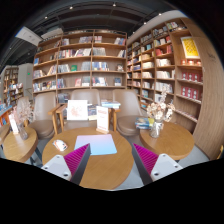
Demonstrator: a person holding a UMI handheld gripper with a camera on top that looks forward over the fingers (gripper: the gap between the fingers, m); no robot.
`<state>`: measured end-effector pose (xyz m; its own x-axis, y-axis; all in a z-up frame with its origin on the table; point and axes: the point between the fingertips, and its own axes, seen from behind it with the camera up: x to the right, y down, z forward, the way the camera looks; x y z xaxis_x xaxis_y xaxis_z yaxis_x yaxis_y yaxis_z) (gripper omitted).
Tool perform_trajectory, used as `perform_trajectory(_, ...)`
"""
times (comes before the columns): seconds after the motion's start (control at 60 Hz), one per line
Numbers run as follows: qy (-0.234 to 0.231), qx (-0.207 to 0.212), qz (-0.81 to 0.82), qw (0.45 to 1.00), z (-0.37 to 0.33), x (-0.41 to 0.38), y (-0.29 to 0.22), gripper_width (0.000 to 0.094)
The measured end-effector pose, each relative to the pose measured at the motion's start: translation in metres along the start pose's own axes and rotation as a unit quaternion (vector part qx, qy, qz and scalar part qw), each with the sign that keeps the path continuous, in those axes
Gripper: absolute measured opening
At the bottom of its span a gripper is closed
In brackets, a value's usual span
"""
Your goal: Arrange mouse
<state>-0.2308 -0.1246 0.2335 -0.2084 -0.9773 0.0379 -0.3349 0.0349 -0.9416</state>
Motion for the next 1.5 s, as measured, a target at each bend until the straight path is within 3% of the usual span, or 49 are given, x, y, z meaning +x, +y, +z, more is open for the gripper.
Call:
perform_trajectory(0.717, -0.098, -0.084, -0.043, 0.991, 0.043, -0.198, 0.106, 0.0856)
perform_trajectory(0.95, -0.130, -0.090, -0.044, 0.987, 0.075, -0.257, 0.122, 0.0857)
perform_trajectory(1.5, -0.125, -0.107, -0.040, 0.986, 0.192, -0.311, 0.135, 0.0852)
